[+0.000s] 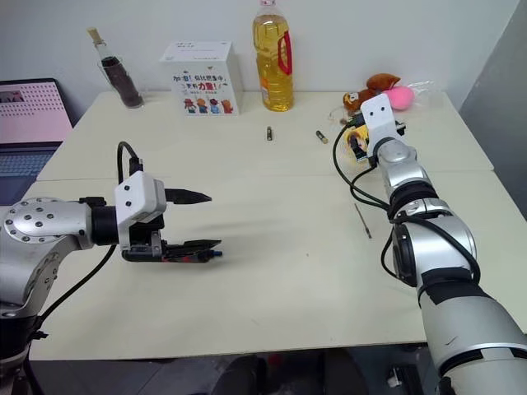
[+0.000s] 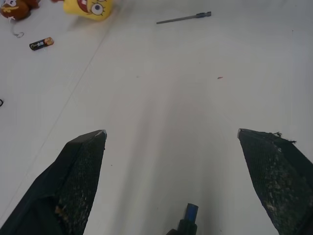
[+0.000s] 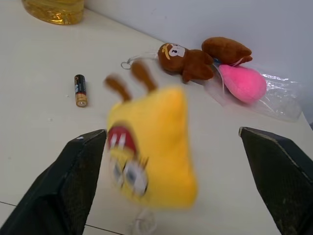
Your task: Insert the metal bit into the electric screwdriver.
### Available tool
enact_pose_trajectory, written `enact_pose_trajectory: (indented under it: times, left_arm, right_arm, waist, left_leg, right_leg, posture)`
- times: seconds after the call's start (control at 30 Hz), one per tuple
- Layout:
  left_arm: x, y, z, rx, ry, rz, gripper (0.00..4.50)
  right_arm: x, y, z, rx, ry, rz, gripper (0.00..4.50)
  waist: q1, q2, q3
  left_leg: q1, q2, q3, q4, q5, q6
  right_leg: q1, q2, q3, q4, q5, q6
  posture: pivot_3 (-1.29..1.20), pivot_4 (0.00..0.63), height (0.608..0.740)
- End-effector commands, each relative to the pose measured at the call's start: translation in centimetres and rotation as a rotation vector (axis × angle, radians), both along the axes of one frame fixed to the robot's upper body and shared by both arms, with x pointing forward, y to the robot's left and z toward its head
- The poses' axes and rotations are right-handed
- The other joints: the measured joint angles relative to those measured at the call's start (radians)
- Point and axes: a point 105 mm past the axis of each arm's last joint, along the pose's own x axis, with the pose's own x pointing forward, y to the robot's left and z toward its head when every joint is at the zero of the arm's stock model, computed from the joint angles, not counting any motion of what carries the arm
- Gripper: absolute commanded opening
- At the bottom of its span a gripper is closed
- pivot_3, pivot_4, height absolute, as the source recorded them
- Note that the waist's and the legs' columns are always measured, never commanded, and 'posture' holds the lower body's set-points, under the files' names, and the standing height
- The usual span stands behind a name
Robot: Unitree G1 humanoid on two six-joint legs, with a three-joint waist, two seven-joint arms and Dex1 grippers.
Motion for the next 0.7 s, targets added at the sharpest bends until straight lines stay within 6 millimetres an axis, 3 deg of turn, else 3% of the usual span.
enact_pose_trajectory:
  times: [0.03, 0.3, 0.53, 0.7]
  left_arm:
    - [0.0, 0.0, 1.2, -0.002, -0.051, 0.002, 4.5]
    - [0.2, 0.0, 1.0, -0.008, -0.049, 0.004, 4.5]
    - [0.5, 3.0, 1.1, 0.081, -0.016, 0.069, 4.5]
    - [-0.1, 7.3, 1.0, 0.302, 0.1, 0.074, 4.5]
  right_arm:
    - [0.1, 0.2, 3.2, -0.002, -0.094, 0.006, 4.47]
    - [-0.1, 0.5, 3.3, 0.001, -0.107, 0.086, 4.47]
    - [-1.8, 3.4, 1.0, 0.101, -0.041, 0.454, 4.47]
    - [-7.4, 6.5, -0.7, 0.188, -0.012, 0.828, 4.47]
  waist:
    - [0.0, 0.0, 0.0]
    - [0.0, 0.0, 0.0]
    - [0.0, 0.0, 0.0]
    - [0.006, 0.0, 0.0]
  left_leg:
    - [0.0, 0.0, 0.0, 0.0, 0.0, 0.0]
    - [0.0, 0.0, 0.0, 0.0, 0.0, 0.0]
    - [0.0, 0.0, -0.001, 0.0, 0.0, 0.0]
    - [-0.001, 0.002, -0.002, 0.0, -0.002, 0.003]
  right_leg:
    - [0.0, 0.0, 0.0, 0.0, 0.0, 0.0]
    - [0.0, 0.0, 0.0, 0.0, 0.0, 0.0]
    - [0.0, 0.001, -0.001, 0.0, 0.0, 0.0]
    - [0.0, 0.002, -0.003, 0.0, 0.0, 0.0]
  posture:
    - [0.0, 0.15, 0.74]
    - [0.0, 0.15, 0.74]
    - [0.0, 0.15, 0.74]
    - [0.0, 0.15, 0.74]
